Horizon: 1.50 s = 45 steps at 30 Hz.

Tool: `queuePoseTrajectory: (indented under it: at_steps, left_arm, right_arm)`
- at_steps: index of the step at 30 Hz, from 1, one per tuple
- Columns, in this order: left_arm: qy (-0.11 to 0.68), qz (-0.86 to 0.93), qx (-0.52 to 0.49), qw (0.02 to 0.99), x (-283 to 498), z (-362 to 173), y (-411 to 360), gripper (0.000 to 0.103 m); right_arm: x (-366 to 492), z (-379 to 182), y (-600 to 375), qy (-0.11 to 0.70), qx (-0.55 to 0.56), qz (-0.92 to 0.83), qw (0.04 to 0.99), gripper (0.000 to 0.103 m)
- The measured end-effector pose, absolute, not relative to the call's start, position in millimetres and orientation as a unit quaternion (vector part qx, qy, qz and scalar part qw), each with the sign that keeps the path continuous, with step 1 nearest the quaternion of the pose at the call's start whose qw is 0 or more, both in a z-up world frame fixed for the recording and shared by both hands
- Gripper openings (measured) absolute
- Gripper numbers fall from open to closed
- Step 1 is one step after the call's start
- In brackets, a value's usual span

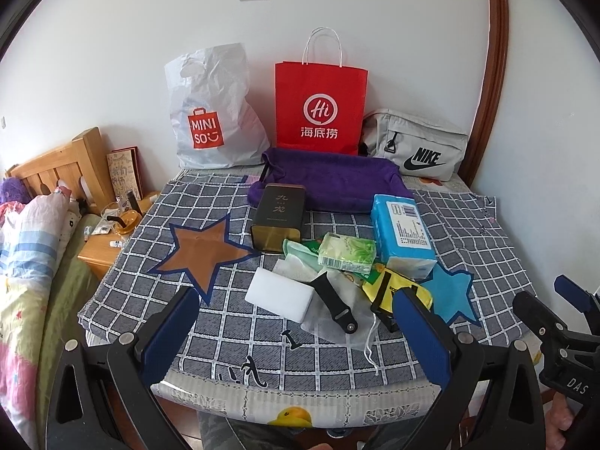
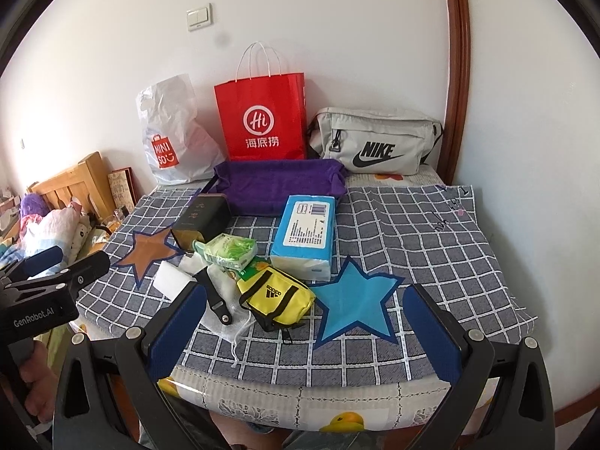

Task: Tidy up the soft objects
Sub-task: 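Grasp the white foam block with the left tool while the right tool grasps the yellow adidas pouch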

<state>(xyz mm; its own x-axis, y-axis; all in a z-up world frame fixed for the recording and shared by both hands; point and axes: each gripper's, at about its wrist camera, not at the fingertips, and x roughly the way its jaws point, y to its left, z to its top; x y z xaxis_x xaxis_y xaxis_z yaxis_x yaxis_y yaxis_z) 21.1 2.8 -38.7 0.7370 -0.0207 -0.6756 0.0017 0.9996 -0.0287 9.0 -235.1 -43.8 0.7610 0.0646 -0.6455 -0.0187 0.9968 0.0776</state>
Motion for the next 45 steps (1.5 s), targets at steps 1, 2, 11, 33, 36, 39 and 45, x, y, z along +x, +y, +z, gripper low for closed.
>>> queuePoseTrajectory:
  at_steps: [1, 2, 11, 33, 36, 39, 45]
  left_arm:
    - [0.364, -0.009, -0.012, 0.931, 23, -43, 5, 0.103]
    - [0.365, -0.012, -0.01, 0.931, 26, -48, 7, 0.103]
    - [0.423, -0.002, 0.017, 0.906, 65, -110, 21, 0.103]
    - [0.478, -0.043, 0.039, 0.876, 136, -192, 25, 0.103]
    - [0.475, -0.058, 0.026, 0.878, 140, -193, 27, 0.103]
    - [0.47, -0.067, 0.019, 0.88, 143, -191, 30, 0.099]
    - [0.467, -0.089, -0.008, 0.88, 145, -185, 36, 0.083]
  right_arm:
    - [12, -50, -235, 0.349, 0.033, 0.025, 0.936, 0.103]
    - [15, -57, -234, 0.351, 0.032, 0.03, 0.935, 0.103]
    - [52, -122, -233, 0.393, 0.048, 0.075, 0.915, 0.103]
    - [138, -208, -191, 0.452, -0.072, 0.119, 0.881, 0.103]
    - [147, -219, -192, 0.47, -0.054, 0.119, 0.873, 0.103]
    - [148, -222, -194, 0.469, -0.033, 0.13, 0.873, 0.1]
    - [136, -216, -199, 0.454, -0.025, 0.149, 0.878, 0.085]
